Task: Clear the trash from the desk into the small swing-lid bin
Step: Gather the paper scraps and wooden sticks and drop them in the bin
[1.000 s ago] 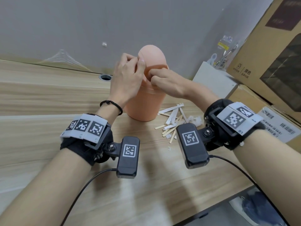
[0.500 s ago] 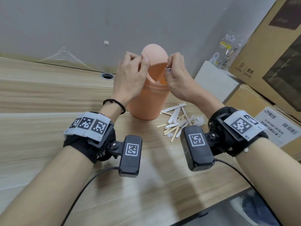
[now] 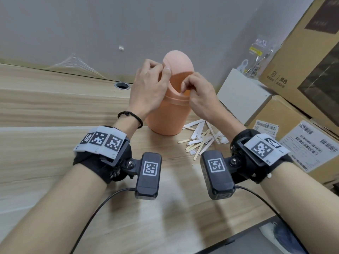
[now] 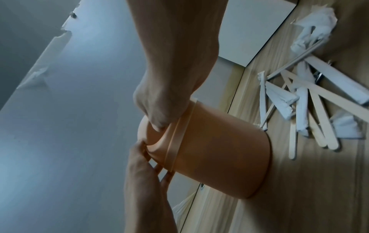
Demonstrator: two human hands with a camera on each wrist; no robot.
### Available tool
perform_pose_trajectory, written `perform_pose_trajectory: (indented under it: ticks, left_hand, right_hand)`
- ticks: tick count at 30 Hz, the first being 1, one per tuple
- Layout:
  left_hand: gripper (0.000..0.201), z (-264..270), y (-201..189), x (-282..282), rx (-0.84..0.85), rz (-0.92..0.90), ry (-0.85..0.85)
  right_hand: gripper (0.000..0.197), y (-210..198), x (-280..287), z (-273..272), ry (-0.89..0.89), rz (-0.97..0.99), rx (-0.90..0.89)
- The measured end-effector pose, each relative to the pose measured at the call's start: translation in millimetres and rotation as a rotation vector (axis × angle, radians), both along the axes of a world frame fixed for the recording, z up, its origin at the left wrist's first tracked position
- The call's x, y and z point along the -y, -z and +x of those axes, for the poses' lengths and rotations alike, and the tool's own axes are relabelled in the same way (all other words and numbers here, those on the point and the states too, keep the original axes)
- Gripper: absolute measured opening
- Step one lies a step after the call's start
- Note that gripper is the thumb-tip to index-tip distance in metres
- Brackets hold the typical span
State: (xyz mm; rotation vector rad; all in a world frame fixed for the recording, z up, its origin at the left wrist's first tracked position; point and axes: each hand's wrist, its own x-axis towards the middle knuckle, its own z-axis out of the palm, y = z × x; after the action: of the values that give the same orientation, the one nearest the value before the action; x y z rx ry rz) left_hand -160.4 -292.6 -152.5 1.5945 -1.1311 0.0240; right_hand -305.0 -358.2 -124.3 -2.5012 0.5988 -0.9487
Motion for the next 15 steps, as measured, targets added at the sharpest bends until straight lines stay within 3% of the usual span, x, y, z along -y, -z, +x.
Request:
perform_pose_trajectory:
  ticks: [3,6,8,11,15]
  left_hand:
    - [0.042,0.5,0.4,0.8,-0.008,-0.007,0.008]
    - [0.041,-0.5,0.8,0.8,-0.011,-0.006,0.001]
    - [0.040,-0.7,0.4,0.4,-0.014,-0.003,-0.004]
    - [0.038,-1.1,-0.2,0.0,-0.014,0.000,0.002]
    - [0.035,-3.0,-0.5,-0.6,-0.024,-0.008,0.014]
  right_hand:
    - [0.046,-8.2,0.2,-5.9,0.035,0.007,-0.014]
    - [0.036,-18.9,-3.9,-8.3,0.047,0.039,-0.041]
    - [0.025,-26.1,-8.7,-8.0,0.046,0.004,-0.224]
    - [0.043,-33.0,-19.8,-4.7,0.030,-0.048,-0.614]
    - [0.050,-35.5,-15.4,8.9,0.077,-0.018,-0.800]
